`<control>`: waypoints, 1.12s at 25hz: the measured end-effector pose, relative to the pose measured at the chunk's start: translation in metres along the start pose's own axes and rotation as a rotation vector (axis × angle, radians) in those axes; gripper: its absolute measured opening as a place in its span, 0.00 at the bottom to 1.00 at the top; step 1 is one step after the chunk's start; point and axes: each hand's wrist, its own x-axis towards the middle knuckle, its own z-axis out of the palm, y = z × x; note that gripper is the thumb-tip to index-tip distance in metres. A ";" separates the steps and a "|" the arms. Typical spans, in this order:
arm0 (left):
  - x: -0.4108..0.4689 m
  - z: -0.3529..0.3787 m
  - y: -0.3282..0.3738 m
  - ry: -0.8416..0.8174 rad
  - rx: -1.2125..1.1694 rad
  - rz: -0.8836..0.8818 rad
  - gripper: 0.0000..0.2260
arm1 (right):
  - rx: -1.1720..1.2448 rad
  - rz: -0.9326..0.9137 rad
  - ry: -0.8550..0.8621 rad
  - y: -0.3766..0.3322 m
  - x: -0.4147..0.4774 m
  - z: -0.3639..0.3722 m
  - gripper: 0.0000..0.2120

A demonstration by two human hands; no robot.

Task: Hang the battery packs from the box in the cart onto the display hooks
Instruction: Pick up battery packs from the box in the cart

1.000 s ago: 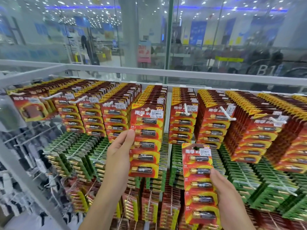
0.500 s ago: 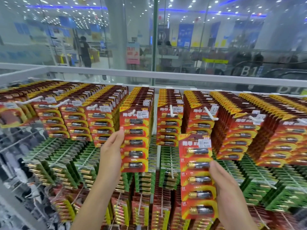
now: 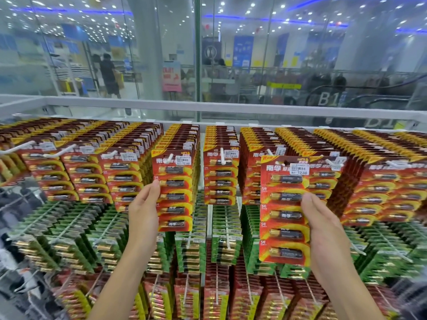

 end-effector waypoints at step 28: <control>-0.025 -0.029 -0.029 0.145 0.157 0.174 0.12 | -0.388 -0.135 0.233 0.059 0.045 0.015 0.18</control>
